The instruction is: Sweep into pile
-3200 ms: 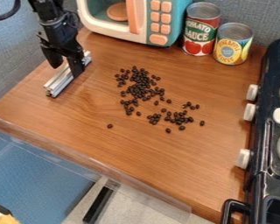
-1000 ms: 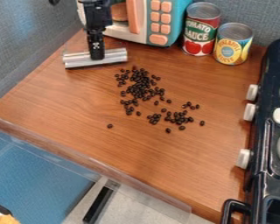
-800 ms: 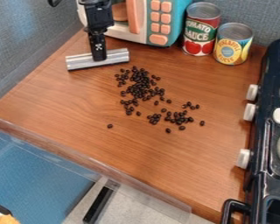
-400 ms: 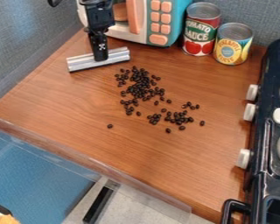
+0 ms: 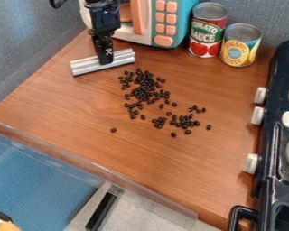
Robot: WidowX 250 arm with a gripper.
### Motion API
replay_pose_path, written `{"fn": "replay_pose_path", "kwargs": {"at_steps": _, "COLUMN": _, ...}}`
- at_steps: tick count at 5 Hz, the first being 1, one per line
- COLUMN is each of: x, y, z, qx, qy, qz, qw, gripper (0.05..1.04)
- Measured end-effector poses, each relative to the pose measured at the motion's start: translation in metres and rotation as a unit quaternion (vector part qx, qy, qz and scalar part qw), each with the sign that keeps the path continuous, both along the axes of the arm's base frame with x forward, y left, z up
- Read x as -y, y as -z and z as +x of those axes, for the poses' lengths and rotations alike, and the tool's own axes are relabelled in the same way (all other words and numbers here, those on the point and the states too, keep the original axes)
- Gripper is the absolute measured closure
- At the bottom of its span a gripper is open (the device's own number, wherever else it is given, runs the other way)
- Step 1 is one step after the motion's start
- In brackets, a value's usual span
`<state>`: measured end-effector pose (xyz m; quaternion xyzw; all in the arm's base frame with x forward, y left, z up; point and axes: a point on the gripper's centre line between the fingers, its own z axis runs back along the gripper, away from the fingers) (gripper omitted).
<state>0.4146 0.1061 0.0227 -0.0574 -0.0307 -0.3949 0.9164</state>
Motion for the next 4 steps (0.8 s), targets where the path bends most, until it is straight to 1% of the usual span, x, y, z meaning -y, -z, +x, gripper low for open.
{"fn": "replay_pose_path", "kwargs": {"at_steps": 2, "x": 0.034, "y": 0.002, "z": -0.012, "qx": 0.019, "qy": 0.029, "qz": 0.002, "qw": 0.9994, "gripper": 0.736}}
{"fn": "replay_pose_path", "kwargs": {"at_steps": 4, "x": 0.055, "y": 0.003, "z": -0.027, "qx": 0.034, "qy": 0.038, "qz": 0.001, "qw": 0.9987, "gripper": 0.737}}
